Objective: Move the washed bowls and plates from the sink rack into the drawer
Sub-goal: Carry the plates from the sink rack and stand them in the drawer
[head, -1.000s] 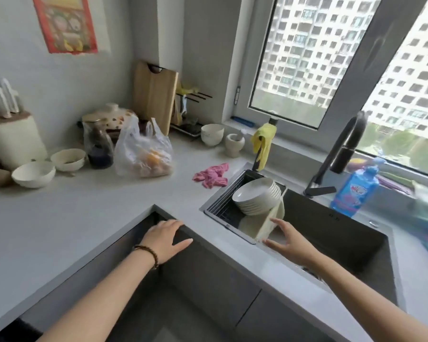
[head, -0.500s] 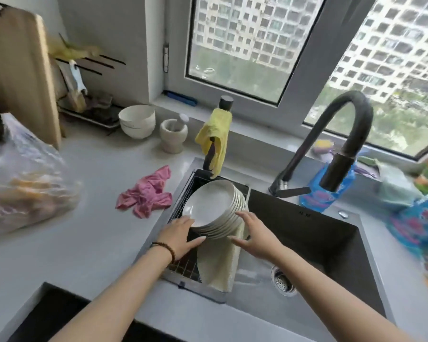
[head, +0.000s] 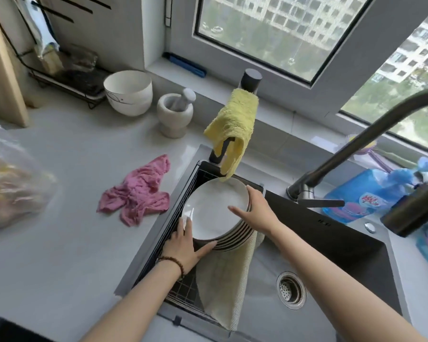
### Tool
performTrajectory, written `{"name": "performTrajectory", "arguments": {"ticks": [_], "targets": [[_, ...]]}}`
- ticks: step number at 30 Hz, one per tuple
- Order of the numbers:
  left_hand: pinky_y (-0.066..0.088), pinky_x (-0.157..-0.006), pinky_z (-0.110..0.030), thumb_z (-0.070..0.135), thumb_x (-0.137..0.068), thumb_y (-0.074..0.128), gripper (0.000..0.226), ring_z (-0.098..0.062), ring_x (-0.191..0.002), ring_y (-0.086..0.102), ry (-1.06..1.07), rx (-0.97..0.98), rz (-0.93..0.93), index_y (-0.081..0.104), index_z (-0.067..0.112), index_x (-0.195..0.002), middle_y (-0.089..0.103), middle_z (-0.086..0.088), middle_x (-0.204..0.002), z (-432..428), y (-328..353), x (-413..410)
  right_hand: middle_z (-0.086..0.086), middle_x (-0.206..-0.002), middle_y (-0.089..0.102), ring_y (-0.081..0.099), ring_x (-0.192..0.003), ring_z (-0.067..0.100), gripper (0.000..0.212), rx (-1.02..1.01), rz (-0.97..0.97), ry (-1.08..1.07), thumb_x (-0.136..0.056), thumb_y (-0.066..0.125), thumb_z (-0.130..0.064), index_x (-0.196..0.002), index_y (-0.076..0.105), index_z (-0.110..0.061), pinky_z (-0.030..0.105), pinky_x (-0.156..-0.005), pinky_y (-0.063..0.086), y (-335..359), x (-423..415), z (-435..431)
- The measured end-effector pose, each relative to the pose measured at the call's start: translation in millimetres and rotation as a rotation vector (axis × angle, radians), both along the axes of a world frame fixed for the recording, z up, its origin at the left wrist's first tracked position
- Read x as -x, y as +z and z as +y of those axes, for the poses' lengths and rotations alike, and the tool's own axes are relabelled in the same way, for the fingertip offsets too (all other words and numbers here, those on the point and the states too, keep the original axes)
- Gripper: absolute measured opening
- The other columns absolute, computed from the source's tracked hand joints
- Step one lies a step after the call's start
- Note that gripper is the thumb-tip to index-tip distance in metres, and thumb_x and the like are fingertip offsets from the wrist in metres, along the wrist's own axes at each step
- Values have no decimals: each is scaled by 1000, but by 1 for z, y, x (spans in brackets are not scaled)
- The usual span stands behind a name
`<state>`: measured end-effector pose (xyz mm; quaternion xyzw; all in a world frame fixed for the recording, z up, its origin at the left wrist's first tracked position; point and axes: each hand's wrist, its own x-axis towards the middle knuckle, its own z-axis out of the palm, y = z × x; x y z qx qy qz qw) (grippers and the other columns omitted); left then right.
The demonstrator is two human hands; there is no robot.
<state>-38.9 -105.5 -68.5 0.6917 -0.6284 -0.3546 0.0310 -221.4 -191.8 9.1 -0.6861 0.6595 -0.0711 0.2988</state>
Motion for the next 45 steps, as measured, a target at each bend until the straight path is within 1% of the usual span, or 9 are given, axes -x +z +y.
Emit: {"name": "performTrajectory", "arguments": {"ticks": [3,8,14,19,23,29,34,39,45], "targets": [[37,-106,-43,75,-80,28,102,-31,-139,27,101,-102,123,-14,12,-147,-8,-10,-158,-2,-5,6,6,-159,27,26,-146,20,90,-42,-35,-1,-85,71,-44,-154,21,-14,35,-117,24,-6,3,-13],[29,-109,-38,69,-83,35,100,-29,-138,31,419,-214,482,-17,12,-147,18,-10,-156,-8,-12,14,5,-157,30,29,-144,20,91,-87,-88,-42,-81,76,-42,-152,26,-15,33,-115,25,-17,3,-28],[35,-109,-40,74,-67,48,105,-25,-125,45,661,-236,721,20,8,-143,44,-8,-140,-23,-21,12,3,-153,37,36,-139,17,80,-160,-223,-107,-80,78,-38,-146,37,-18,24,-104,28,-24,2,-45],[27,-113,-42,70,-72,51,104,-24,-136,34,733,-238,832,7,16,-148,30,-5,-151,-24,-25,20,0,-150,42,38,-136,11,72,-123,-275,-119,-83,76,-33,-145,41,-16,20,-100,27,-26,3,-46],[22,-115,-42,62,-79,50,97,-24,-140,25,795,-223,893,-4,22,-149,18,-2,-156,-22,-27,27,0,-153,39,36,-140,16,76,-69,-211,-123,-84,72,-43,-148,38,-21,29,-109,30,-31,0,-44],[25,-114,-43,55,-83,53,88,-23,-140,26,901,-167,1003,-3,32,-148,16,1,-156,-19,-28,35,0,-155,37,35,-141,15,74,-66,-282,-162,-85,71,-44,-148,39,-23,28,-109,30,-31,-1,-42],[33,-109,-50,74,-56,65,108,-24,-134,37,1092,-146,1173,8,45,-143,26,0,-153,-28,-25,42,-2,-152,41,36,-141,16,70,-13,-333,-243,-86,69,-46,-146,41,-25,38,-115,30,-31,-5,-36],[33,-109,-50,45,-76,70,87,-24,-133,38,1238,-112,1276,17,36,-145,31,-2,-150,-32,-26,44,-2,-151,40,31,-143,19,66,29,-325,-288,-87,67,-47,-144,42,-26,50,-118,25,-31,-13,-28],[31,-110,-51,55,-36,87,126,-22,-134,36,1221,-72,1358,20,42,-142,30,2,-151,-25,-11,46,-2,-148,44,41,-135,15,67,19,-534,-340,-87,72,-30,-146,41,-21,38,-113,36,-18,-23,-18]]}}
